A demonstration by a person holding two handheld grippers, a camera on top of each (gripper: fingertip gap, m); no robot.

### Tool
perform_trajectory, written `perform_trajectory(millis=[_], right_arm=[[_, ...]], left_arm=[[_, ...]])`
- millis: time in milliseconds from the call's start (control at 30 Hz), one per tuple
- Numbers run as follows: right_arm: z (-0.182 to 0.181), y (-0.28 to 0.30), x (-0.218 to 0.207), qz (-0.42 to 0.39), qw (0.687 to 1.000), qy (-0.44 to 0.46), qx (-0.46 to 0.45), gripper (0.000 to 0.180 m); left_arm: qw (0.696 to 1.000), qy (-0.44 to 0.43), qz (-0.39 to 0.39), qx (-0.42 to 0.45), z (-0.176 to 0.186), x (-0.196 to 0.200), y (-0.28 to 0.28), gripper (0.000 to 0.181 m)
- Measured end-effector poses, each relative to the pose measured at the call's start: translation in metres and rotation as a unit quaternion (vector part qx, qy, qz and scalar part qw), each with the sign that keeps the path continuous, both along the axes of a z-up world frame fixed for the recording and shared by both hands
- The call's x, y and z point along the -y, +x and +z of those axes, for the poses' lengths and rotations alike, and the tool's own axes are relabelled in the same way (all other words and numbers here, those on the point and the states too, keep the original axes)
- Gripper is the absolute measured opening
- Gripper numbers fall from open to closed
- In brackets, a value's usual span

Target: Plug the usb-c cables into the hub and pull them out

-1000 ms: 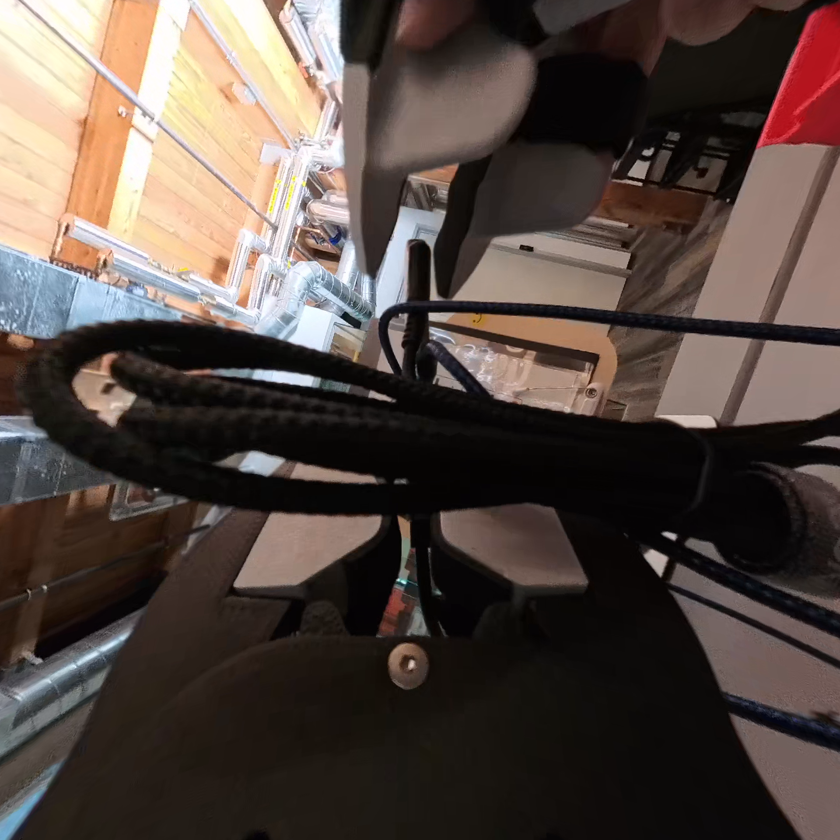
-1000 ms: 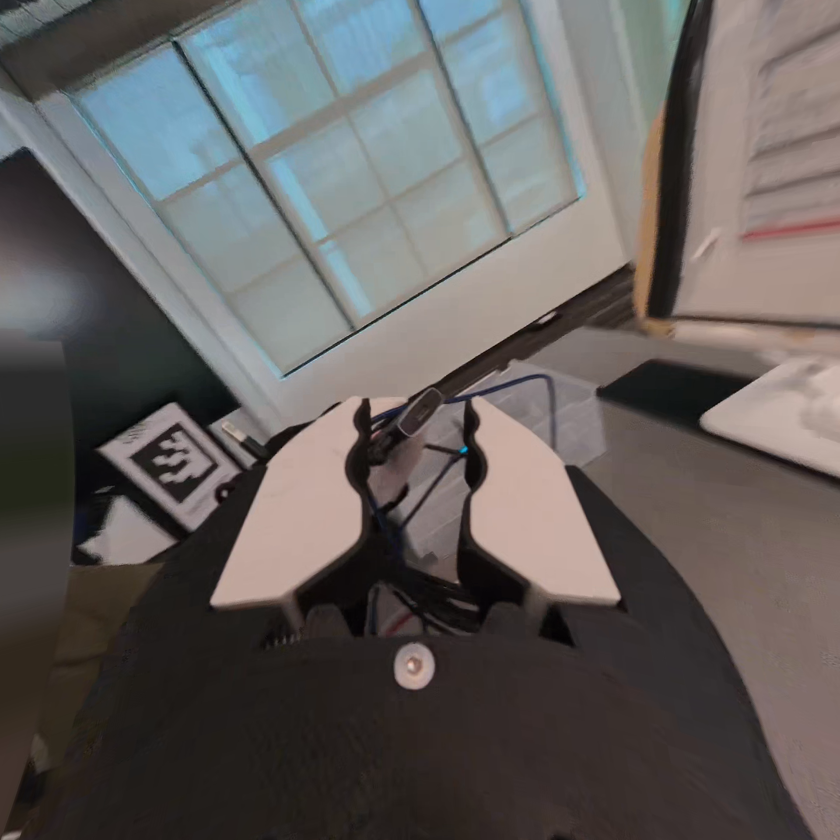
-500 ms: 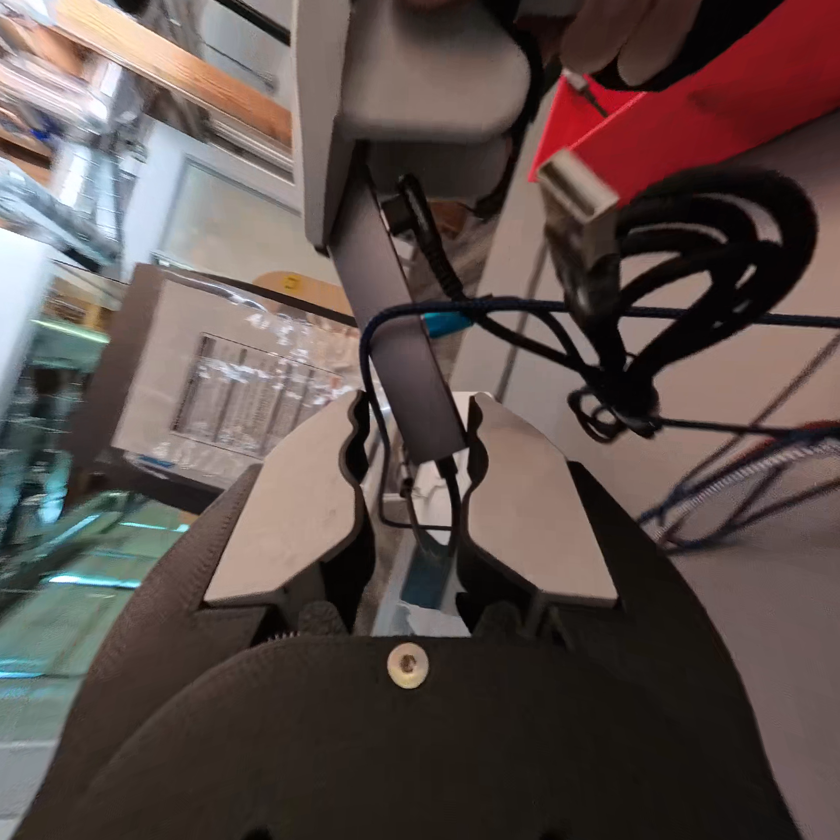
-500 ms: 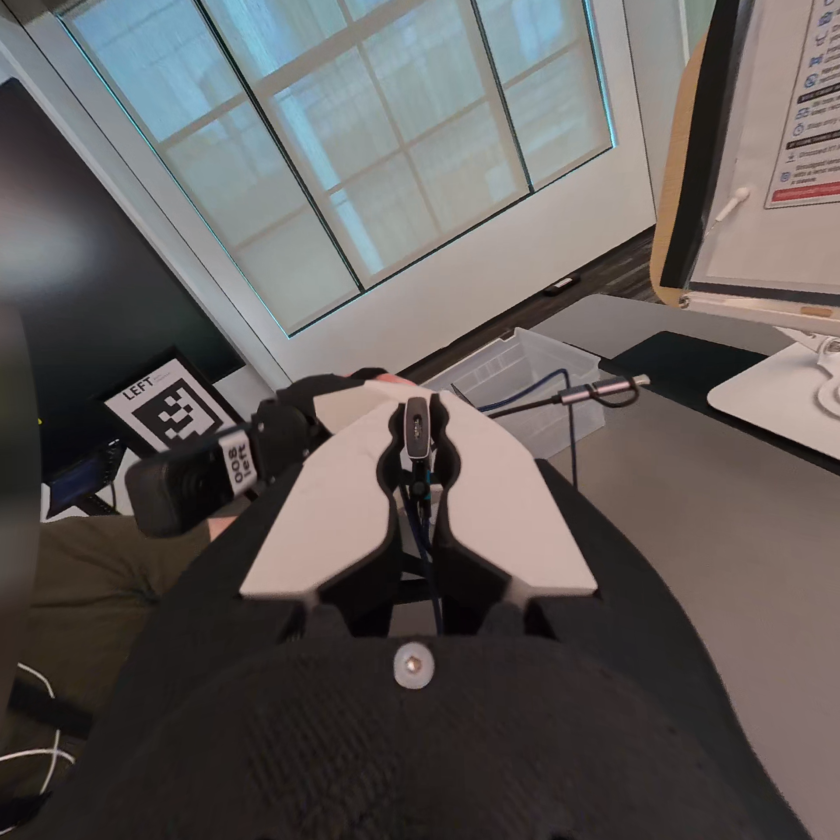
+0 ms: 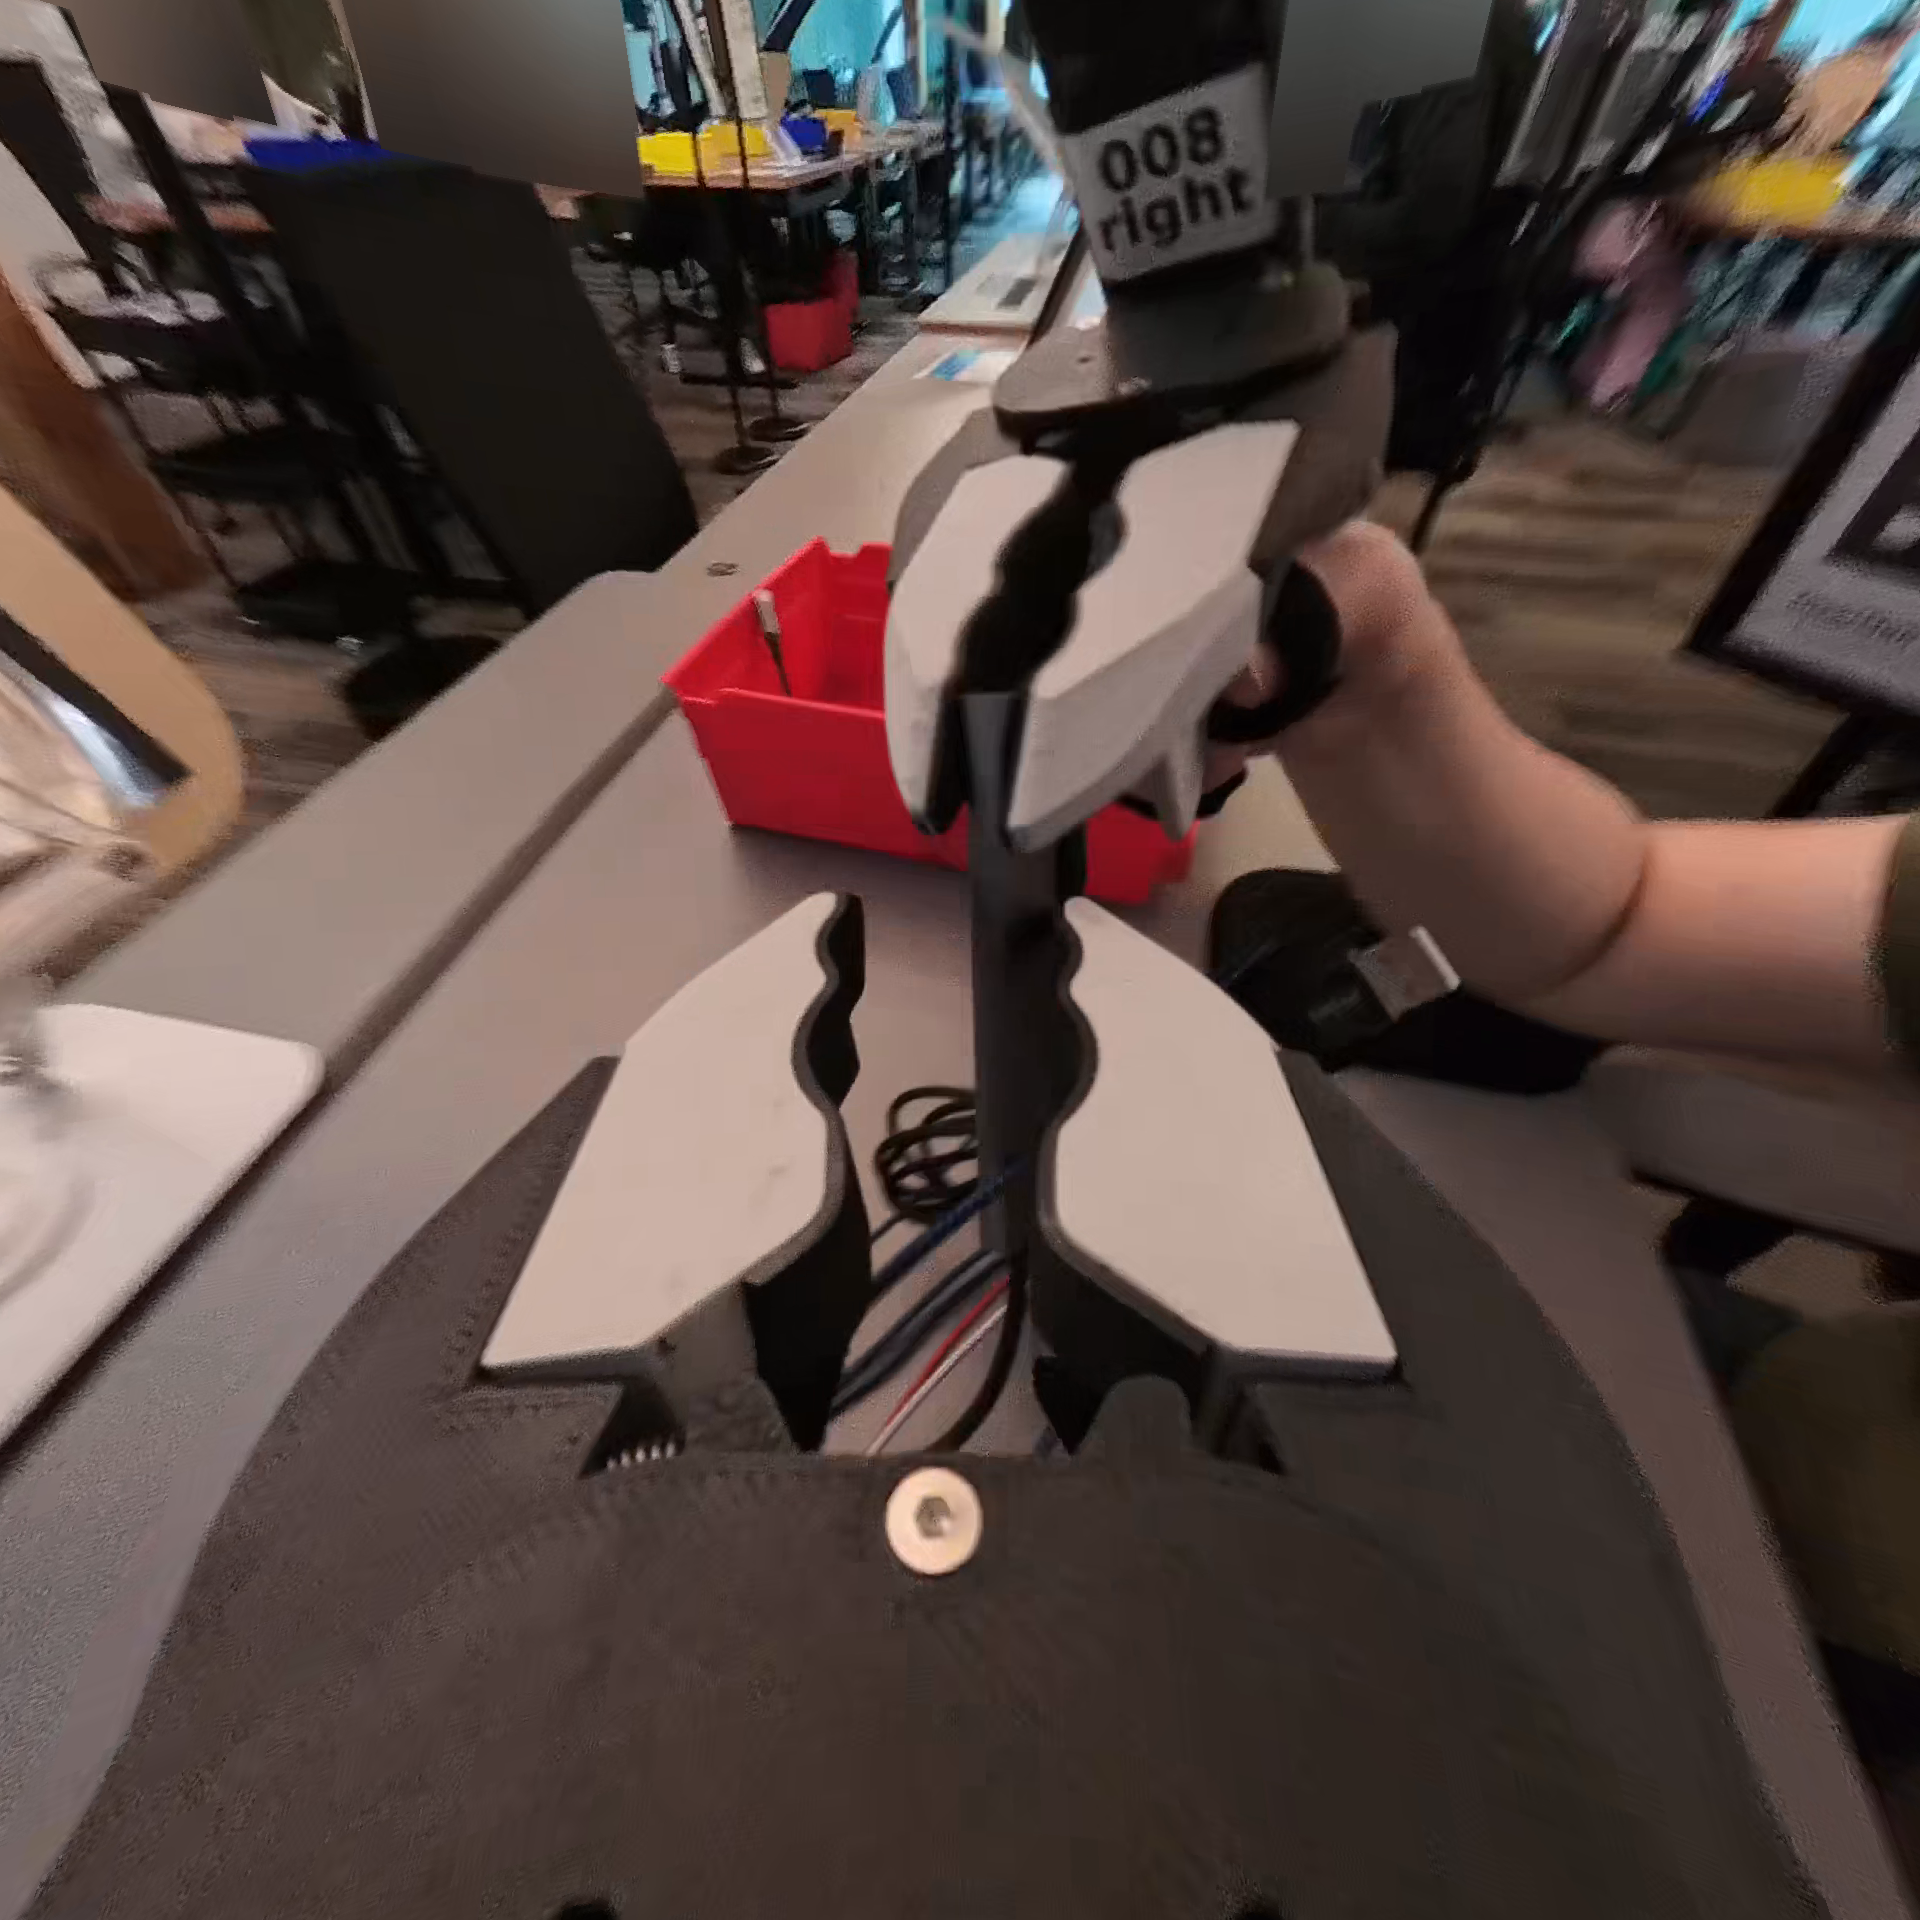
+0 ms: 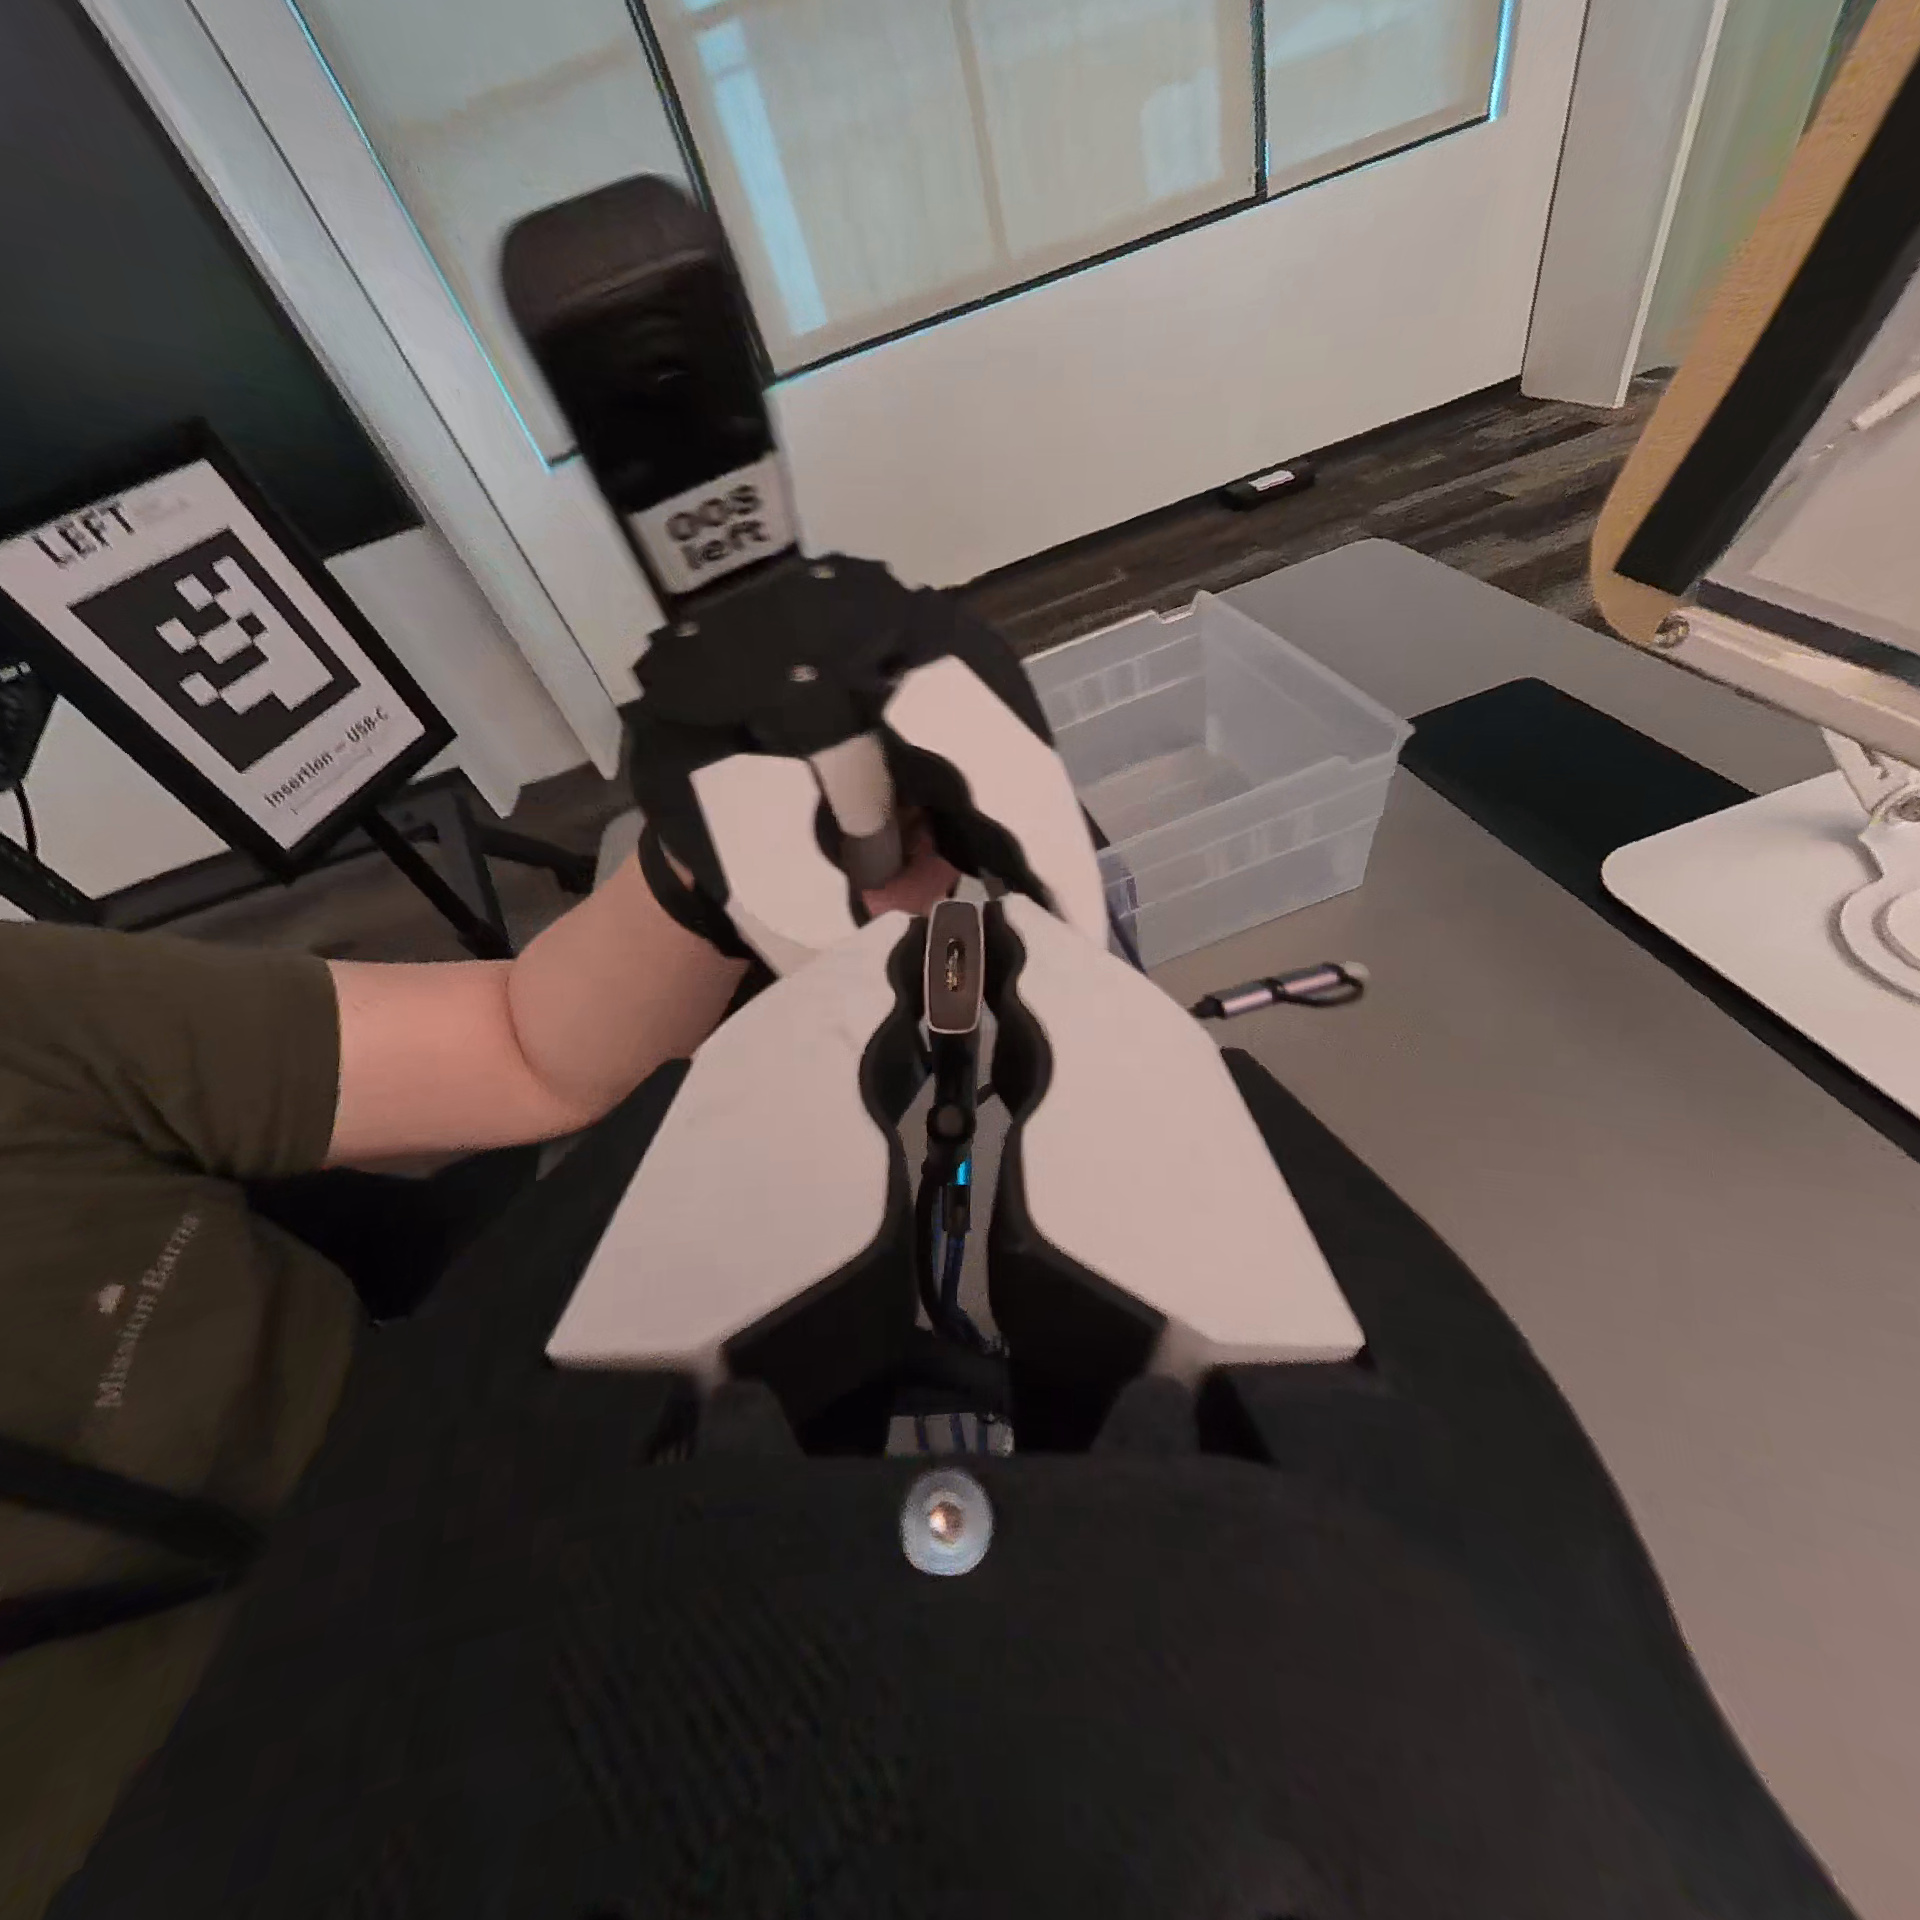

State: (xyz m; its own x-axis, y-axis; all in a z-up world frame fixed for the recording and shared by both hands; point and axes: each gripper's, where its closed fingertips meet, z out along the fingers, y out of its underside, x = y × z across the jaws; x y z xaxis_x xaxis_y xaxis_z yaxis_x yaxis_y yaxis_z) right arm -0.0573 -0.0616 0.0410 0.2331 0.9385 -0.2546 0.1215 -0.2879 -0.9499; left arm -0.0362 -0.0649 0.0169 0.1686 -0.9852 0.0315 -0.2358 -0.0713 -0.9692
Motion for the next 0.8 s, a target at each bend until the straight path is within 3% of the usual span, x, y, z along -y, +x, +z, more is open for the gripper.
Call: perform_trajectory(millis=[167,267,333,400,500,633,800], right_arm=[[-0.002,-0.005,0.008,0.009,0.999,0.036,0.027,0.010],[0.012,-0.006,0.008,0.007,0.993,0.116,-0.005,0.011],[0.031,0.002,0.004,-0.025,0.978,0.201,-0.055,0.024],[0.046,0.016,-0.003,-0.065,0.966,0.229,-0.098,0.027],[0.051,0.017,-0.002,-0.043,0.970,0.163,-0.177,0.028],[0.036,0.002,-0.006,-0.006,0.975,0.083,-0.205,0.028],[0.035,-0.004,0.001,0.031,0.973,0.060,-0.222,0.007]], left_arm=[[0.991,-0.081,-0.105,0.025,-0.004,0.019,0.008,0.012],[0.992,-0.066,-0.101,0.046,0.008,0.019,0.004,0.010],[0.994,-0.050,-0.075,0.063,0.018,0.013,-0.002,0.009],[0.994,-0.044,-0.051,0.092,0.031,0.006,-0.010,0.009],[0.991,-0.038,-0.040,0.119,0.042,0.004,-0.018,0.009],[0.990,-0.034,-0.036,0.132,0.048,0.005,-0.018,0.009],[0.989,-0.046,-0.037,0.137,0.048,0.005,-0.016,0.009]])
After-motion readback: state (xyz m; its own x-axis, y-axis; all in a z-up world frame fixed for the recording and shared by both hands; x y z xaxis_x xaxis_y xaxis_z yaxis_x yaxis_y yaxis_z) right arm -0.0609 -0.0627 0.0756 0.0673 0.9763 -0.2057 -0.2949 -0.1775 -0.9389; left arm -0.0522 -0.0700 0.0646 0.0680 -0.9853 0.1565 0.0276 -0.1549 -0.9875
